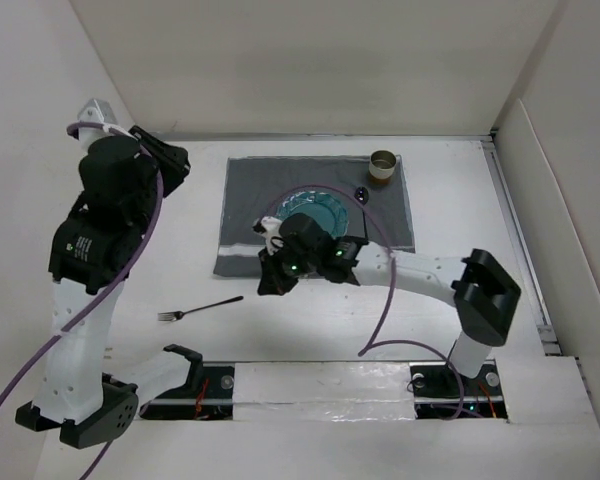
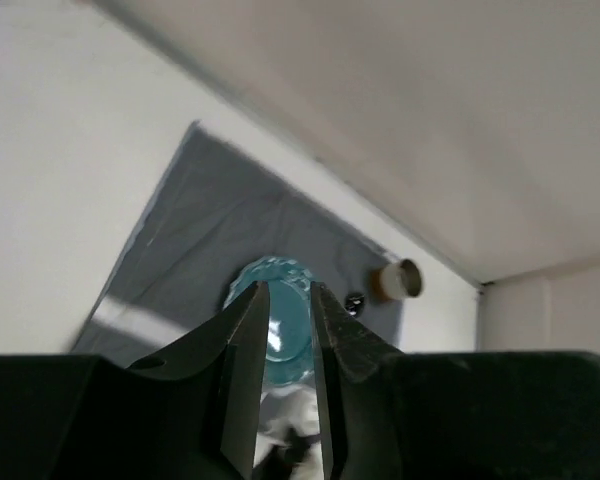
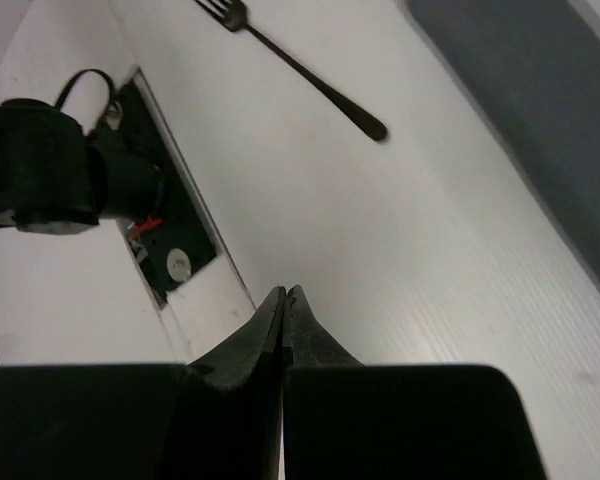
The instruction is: Set the dinner table for one person
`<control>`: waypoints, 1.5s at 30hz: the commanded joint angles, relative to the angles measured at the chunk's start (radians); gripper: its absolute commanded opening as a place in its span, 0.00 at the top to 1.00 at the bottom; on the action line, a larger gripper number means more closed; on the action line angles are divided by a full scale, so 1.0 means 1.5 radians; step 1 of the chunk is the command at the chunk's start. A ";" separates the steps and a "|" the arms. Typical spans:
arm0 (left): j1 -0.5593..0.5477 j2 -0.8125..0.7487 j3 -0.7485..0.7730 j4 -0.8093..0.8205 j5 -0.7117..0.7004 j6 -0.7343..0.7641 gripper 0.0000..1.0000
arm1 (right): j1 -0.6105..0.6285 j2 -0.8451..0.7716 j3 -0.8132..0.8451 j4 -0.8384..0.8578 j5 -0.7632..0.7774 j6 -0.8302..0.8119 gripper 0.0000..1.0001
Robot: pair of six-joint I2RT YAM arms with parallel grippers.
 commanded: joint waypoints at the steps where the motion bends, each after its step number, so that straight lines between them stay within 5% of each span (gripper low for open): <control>1: 0.001 0.041 0.069 -0.004 0.092 0.099 0.79 | 0.052 0.063 0.074 0.091 -0.011 -0.029 1.00; 5: 0.001 -0.012 0.008 0.046 0.223 0.145 0.78 | 0.097 0.190 0.195 0.100 -0.007 -0.035 0.97; 10: 0.001 -0.079 -0.096 0.082 0.336 0.155 0.74 | 0.125 0.399 0.477 -0.023 0.013 -0.111 0.43; 12: -0.016 -0.115 -0.125 0.105 0.349 0.152 0.73 | 0.125 0.436 0.524 -0.038 0.039 -0.124 0.34; 22: -0.108 -0.148 -0.093 0.037 0.307 0.148 0.70 | 0.125 0.617 0.798 -0.203 0.091 -0.196 0.27; 32: -0.156 -0.159 -0.076 -0.009 0.225 0.156 0.67 | 0.119 0.597 0.698 -0.230 0.048 -0.227 0.27; 45: -0.163 -0.155 -0.083 -0.014 0.202 0.157 0.67 | 0.191 0.536 0.514 -0.142 0.269 -0.250 0.48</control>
